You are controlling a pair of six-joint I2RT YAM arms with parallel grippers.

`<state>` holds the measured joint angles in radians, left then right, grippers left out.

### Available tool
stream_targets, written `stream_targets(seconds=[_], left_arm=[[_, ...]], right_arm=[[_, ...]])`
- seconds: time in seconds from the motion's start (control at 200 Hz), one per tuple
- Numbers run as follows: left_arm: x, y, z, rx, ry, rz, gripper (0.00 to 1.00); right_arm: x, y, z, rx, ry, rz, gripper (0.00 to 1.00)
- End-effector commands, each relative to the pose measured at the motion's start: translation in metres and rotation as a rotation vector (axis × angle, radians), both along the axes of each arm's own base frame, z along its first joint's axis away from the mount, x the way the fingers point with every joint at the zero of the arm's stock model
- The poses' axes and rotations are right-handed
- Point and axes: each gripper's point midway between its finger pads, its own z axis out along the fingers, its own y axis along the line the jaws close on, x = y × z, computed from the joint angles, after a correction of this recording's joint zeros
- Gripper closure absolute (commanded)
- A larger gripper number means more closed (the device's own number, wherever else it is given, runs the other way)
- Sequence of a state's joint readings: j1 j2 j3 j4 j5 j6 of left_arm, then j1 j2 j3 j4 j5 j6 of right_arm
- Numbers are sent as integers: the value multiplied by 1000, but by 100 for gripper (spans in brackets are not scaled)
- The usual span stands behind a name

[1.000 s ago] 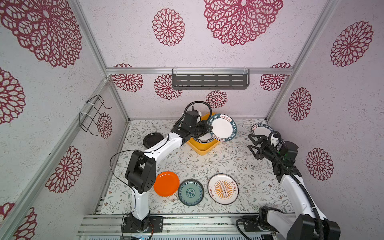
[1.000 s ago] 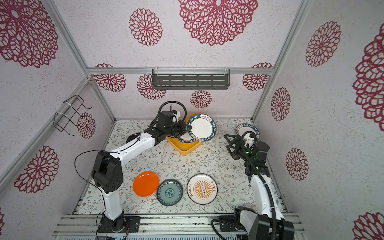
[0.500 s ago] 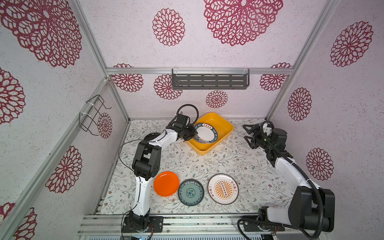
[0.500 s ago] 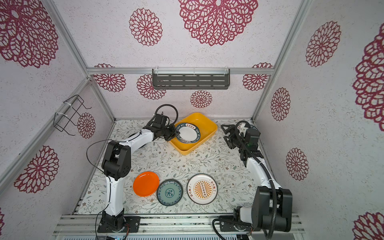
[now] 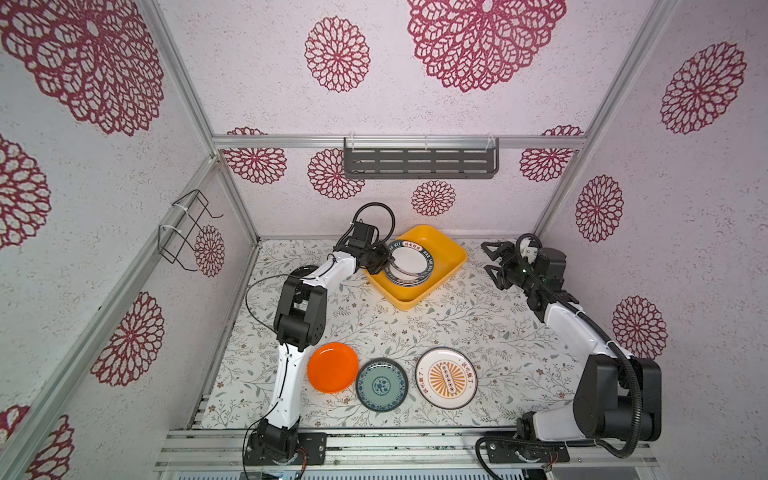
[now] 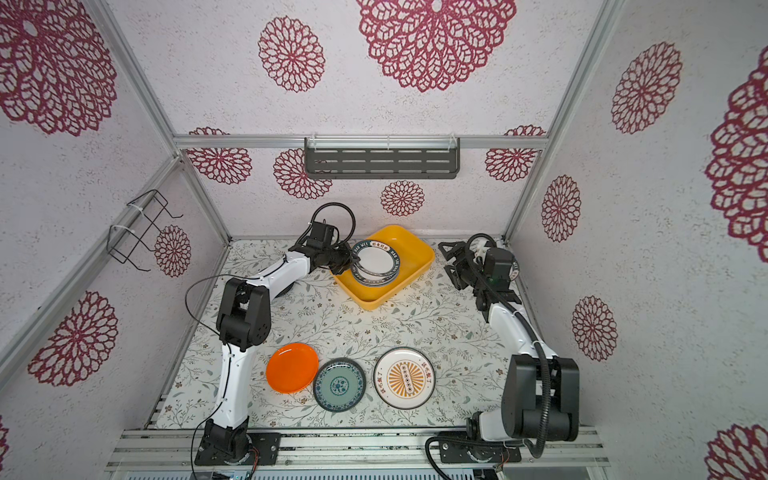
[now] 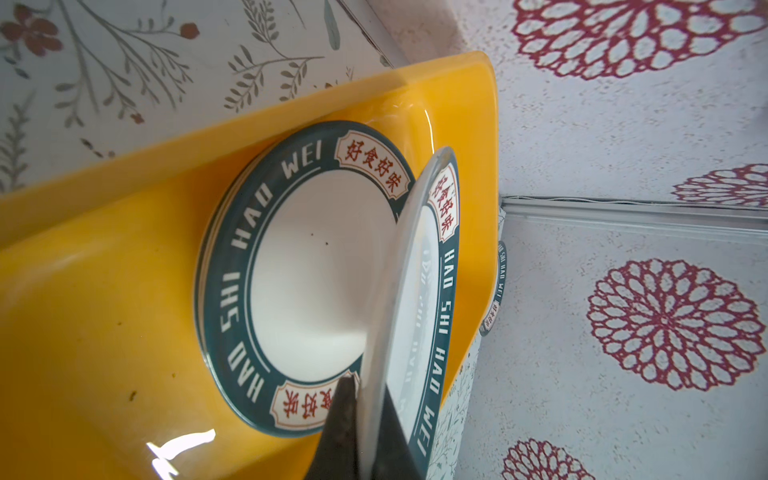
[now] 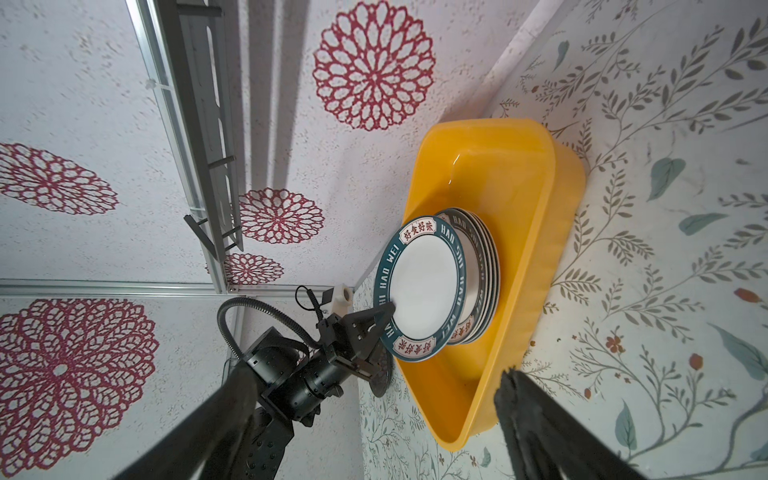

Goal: Place the plates into the plastic bin on the countertop
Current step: 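Lower the plate into the bin with left gripper while right gripper withdraws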

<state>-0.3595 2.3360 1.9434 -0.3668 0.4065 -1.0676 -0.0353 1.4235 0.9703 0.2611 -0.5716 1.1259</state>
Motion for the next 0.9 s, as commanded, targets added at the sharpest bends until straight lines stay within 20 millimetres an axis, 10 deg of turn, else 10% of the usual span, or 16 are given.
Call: stream_targets(seconds=[0.0, 0.33, 0.896], left_arm=[[10, -2, 5, -24, -10, 4, 100], [17, -2, -11, -25, 24, 41, 96], [11, -6, -14, 20, 48, 71, 37]], right_arm=[[6, 0, 22, -32, -68, 1, 6], [10, 1, 24, -43, -59, 14, 7], [4, 4, 13, -64, -15, 45, 8]])
